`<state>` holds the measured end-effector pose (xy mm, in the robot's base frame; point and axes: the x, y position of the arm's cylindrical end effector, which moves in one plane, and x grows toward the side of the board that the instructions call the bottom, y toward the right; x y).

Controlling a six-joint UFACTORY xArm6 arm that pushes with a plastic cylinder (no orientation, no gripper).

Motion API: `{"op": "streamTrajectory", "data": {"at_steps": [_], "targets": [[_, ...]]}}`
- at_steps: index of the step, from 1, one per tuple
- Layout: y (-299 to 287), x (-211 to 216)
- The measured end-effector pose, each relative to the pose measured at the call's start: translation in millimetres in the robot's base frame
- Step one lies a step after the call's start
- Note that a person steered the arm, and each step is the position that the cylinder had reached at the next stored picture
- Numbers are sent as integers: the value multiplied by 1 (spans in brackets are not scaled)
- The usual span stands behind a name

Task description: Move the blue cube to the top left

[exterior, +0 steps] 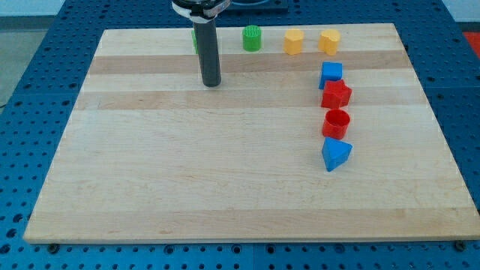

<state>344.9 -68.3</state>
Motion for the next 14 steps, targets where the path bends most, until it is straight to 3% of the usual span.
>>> {"op": "streamTrajectory", "data": {"at_steps": [4,8,9,10,12,14], "targets": [[8,3],[165,-32],[194,-48],[195,-48],[256,-44],[214,-20]]}}
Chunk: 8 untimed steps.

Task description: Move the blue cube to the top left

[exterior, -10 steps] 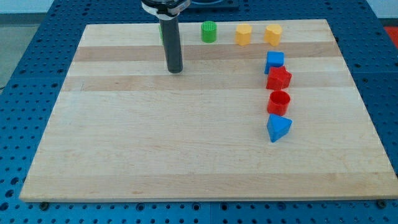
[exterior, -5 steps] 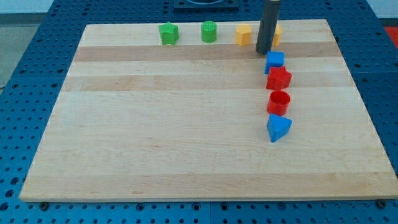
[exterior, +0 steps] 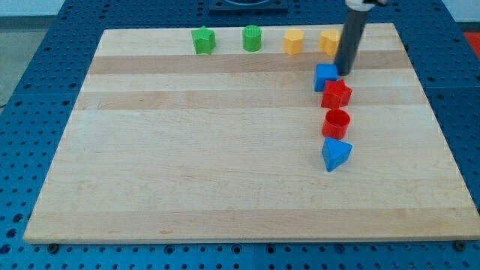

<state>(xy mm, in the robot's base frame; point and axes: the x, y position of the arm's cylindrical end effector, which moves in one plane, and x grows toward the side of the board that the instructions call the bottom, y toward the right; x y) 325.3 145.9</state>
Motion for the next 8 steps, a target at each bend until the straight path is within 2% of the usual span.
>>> {"op": "streamTrajectory", "data": {"at_steps": [1,2,3,4,5,6,8], "targets": [[-32,9],[-3,25],[-32,42],[-144,22],[-202,-1],[-186,-2],[-191,-2]]}}
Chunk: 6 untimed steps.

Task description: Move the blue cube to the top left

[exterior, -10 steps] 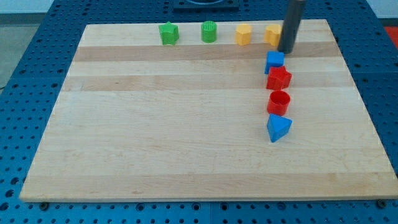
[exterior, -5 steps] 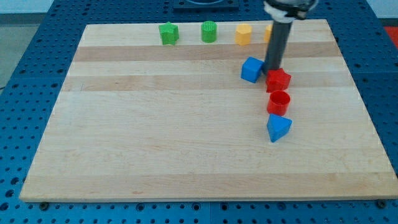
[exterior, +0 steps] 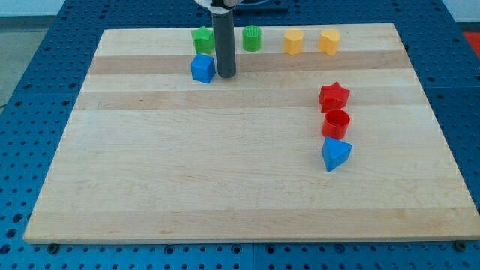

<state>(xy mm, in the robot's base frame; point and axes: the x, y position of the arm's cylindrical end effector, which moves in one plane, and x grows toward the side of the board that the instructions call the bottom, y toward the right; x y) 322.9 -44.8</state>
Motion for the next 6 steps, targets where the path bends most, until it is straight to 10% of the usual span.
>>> {"op": "streamTrajectory", "data": {"at_steps": [6], "targets": [[-150,-57]]}}
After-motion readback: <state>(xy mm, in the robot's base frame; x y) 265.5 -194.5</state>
